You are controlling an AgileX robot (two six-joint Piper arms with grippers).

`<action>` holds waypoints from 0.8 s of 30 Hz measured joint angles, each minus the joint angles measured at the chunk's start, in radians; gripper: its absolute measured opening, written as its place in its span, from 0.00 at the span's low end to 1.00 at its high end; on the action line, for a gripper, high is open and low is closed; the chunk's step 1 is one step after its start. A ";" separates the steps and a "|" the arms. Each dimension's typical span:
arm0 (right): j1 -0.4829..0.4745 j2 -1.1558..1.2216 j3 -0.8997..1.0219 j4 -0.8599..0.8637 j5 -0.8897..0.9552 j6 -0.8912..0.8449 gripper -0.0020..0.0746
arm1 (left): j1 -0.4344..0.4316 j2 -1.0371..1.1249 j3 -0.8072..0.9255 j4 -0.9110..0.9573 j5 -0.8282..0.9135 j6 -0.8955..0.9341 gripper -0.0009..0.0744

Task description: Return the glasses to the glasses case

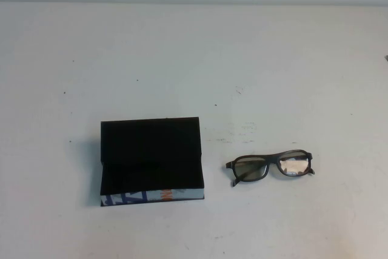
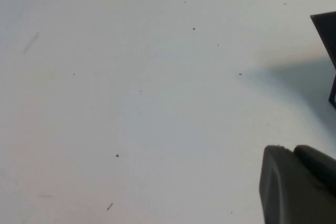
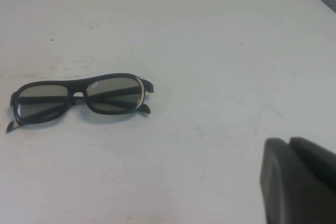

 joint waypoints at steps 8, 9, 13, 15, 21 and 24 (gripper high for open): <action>0.000 0.000 0.000 0.000 0.000 0.000 0.01 | 0.000 0.000 0.000 0.000 0.000 0.000 0.01; 0.000 0.000 0.000 0.000 0.000 0.000 0.01 | 0.000 0.000 0.000 0.000 0.000 0.000 0.01; 0.000 0.000 0.000 0.000 0.000 0.000 0.01 | 0.000 0.000 0.000 0.000 0.000 0.000 0.01; 0.000 0.000 0.000 0.000 0.000 0.000 0.01 | 0.000 0.000 0.000 0.000 0.000 0.000 0.01; 0.000 0.000 0.000 0.000 0.000 0.000 0.01 | 0.000 0.000 0.000 0.000 0.000 0.000 0.01; 0.000 0.000 0.000 0.038 -0.002 0.000 0.01 | 0.000 0.000 0.000 0.000 0.000 0.000 0.01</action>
